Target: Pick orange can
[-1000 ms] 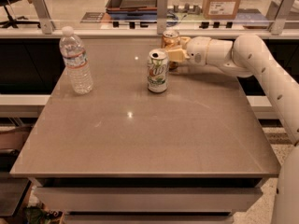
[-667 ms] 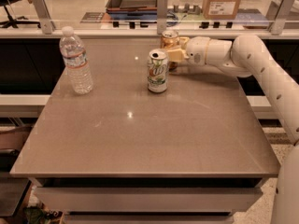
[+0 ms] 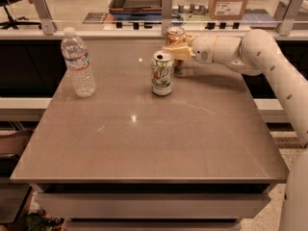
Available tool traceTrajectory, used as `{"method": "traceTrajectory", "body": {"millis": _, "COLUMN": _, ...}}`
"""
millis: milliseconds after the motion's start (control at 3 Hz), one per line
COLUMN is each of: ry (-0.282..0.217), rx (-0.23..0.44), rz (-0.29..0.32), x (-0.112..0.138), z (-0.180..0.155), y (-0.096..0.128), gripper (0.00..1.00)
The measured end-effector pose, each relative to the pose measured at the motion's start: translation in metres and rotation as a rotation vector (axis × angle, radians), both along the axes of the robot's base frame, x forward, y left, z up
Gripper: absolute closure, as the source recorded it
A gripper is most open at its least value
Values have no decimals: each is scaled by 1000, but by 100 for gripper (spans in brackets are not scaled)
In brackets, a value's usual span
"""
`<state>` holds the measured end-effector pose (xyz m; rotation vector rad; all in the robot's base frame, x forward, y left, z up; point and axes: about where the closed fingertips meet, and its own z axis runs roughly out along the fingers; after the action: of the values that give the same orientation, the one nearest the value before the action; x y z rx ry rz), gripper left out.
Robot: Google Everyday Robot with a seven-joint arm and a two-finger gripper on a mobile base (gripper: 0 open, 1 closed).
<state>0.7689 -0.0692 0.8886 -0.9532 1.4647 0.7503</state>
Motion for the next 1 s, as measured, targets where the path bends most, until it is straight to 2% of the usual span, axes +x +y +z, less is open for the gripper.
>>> {"method": "traceTrajectory", "body": {"millis": 1000, "ry": -94, "rx": -36, "rz": -53, "x": 4, "z": 78, "y": -14, "gripper": 100}}
